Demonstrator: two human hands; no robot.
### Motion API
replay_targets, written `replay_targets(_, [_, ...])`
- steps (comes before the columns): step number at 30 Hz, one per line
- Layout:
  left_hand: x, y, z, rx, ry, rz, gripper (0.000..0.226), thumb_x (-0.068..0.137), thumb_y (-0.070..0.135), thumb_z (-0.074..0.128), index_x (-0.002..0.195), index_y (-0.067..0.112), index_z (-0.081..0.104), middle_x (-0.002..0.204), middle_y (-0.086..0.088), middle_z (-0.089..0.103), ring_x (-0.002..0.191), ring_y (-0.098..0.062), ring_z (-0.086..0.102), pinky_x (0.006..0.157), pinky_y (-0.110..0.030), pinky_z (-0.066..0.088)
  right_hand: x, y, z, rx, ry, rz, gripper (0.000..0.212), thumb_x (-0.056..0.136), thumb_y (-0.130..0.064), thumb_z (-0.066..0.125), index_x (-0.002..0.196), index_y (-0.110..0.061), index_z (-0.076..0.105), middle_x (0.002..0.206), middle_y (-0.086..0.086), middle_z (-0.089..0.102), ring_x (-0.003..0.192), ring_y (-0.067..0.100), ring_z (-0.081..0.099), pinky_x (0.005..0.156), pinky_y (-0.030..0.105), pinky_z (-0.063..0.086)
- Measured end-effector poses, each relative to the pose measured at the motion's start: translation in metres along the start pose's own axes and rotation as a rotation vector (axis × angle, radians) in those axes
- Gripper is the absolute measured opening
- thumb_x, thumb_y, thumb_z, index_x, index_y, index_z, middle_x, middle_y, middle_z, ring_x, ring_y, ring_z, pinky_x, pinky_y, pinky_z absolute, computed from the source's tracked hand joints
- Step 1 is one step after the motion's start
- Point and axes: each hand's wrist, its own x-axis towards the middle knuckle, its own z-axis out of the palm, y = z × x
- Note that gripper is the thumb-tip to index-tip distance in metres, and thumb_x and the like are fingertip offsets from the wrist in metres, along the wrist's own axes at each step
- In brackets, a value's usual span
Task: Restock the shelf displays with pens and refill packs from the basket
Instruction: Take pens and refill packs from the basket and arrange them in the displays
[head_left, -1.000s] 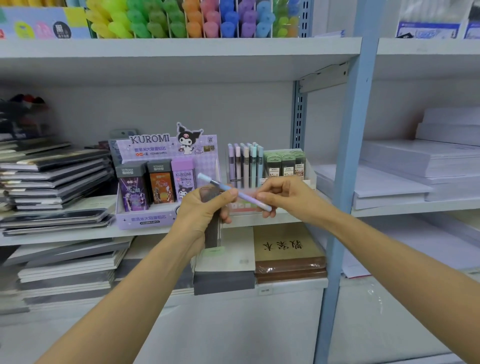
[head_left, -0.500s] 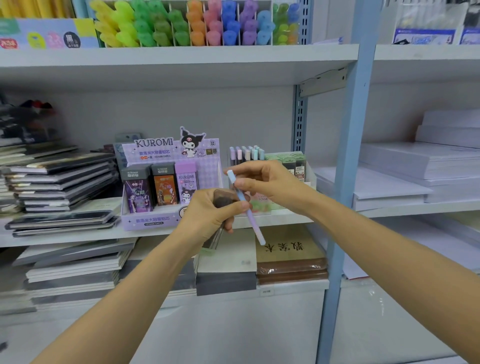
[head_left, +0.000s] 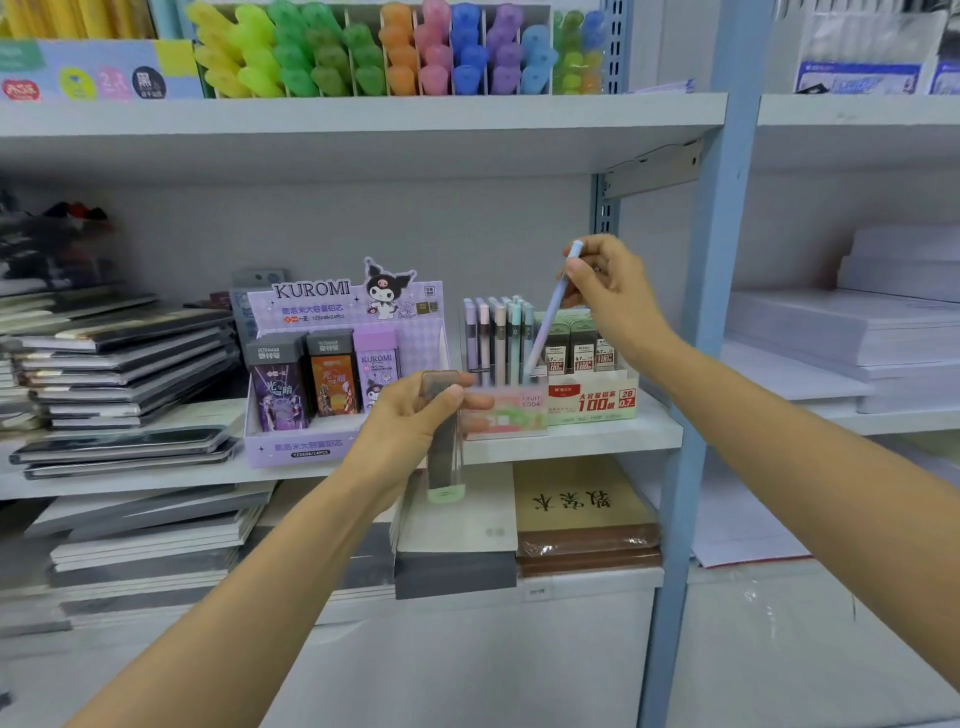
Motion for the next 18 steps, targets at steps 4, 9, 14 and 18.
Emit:
replay_targets(4, [-0.002,-0.002,-0.005,-0.005,0.053,0.014,0.015,0.100,0.013,0.050,0.110,0.006,0.057,0.094,-0.015,0.074,0.072,-0.025,0.071,0.072,-0.038,0.060,0.000,0.004,0.012,0.117,0.045,-0.095,0.008,0.100,-0.007,0.048,0.104,-0.012,0.051,0.099,0.011,0.059,0.086,0.018,0.068,0.075,0.028,0.059])
replay_targets(9, [-0.002,-0.003,-0.011,-0.011,0.085,0.020,0.017,0.097,0.013,0.054,0.111,0.006,0.060,0.087,-0.017,0.074,0.066,-0.023,0.069,0.073,-0.040,0.059,-0.002,0.008,0.036,0.038,-0.069,-0.084,0.008,0.098,-0.006,0.051,0.103,-0.011,0.052,0.099,0.010,0.061,0.089,0.020,0.069,0.073,0.027,0.059])
replay_targets(14, [-0.001,-0.006,-0.014,-0.019,0.077,0.014,0.012,0.097,0.014,0.056,0.106,0.008,0.059,0.086,-0.011,0.076,0.063,-0.020,0.069,0.067,-0.035,0.060,-0.008,0.018,0.052,-0.101,-0.171,-0.048,0.007,0.096,-0.006,0.054,0.103,-0.008,0.055,0.100,0.008,0.063,0.089,0.021,0.070,0.076,0.029,0.060])
replay_targets(18, [0.000,-0.009,-0.018,0.000,0.069,-0.005,0.015,0.096,0.016,0.057,0.107,0.007,0.058,0.089,-0.010,0.076,0.065,-0.019,0.070,0.063,-0.029,0.060,0.001,0.016,0.046,-0.159,-0.271,-0.033,0.008,0.097,-0.005,0.053,0.105,-0.008,0.055,0.096,0.005,0.063,0.089,0.019,0.069,0.076,0.029,0.060])
